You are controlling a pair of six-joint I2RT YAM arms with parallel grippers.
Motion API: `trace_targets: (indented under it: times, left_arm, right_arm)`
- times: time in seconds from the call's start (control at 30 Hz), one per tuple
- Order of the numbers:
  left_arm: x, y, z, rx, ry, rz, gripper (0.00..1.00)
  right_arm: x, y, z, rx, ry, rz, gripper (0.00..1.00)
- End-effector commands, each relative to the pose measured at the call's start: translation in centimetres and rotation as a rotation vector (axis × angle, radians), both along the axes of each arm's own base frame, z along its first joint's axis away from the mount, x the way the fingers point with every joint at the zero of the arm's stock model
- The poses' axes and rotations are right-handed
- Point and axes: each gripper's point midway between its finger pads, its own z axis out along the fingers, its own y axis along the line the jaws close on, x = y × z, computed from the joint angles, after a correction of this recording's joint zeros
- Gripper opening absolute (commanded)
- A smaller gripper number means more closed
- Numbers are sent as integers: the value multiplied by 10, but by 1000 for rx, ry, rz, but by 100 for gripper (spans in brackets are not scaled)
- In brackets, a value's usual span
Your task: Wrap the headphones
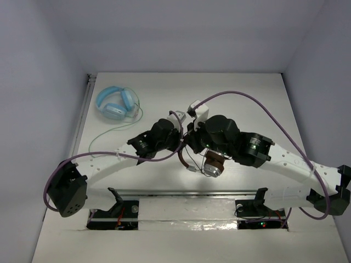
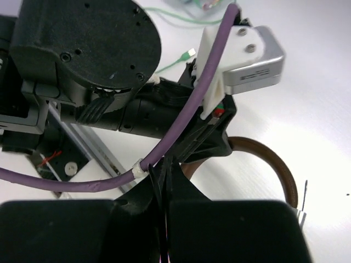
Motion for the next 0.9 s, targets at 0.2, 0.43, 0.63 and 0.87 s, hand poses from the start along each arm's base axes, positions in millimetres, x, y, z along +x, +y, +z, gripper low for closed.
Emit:
trace_targets:
  times: [0.2, 0.43, 0.63, 0.87]
  left_arm:
    - [-24, 7, 10, -110, -12, -61, 0]
    - [-39, 9, 11, -121, 0, -107, 0]
    - [-49, 3, 17, -153, -9, -166, 0]
    - [-43, 7, -32, 46, 65, -100, 0]
  right_arm:
    - [45, -57, 35, 2, -183, -344, 0]
    - [70, -64, 25, -84, -214, -428, 0]
    - [88, -81, 16, -170, -247, -531, 0]
    - [75, -74, 60, -99, -241, -421, 0]
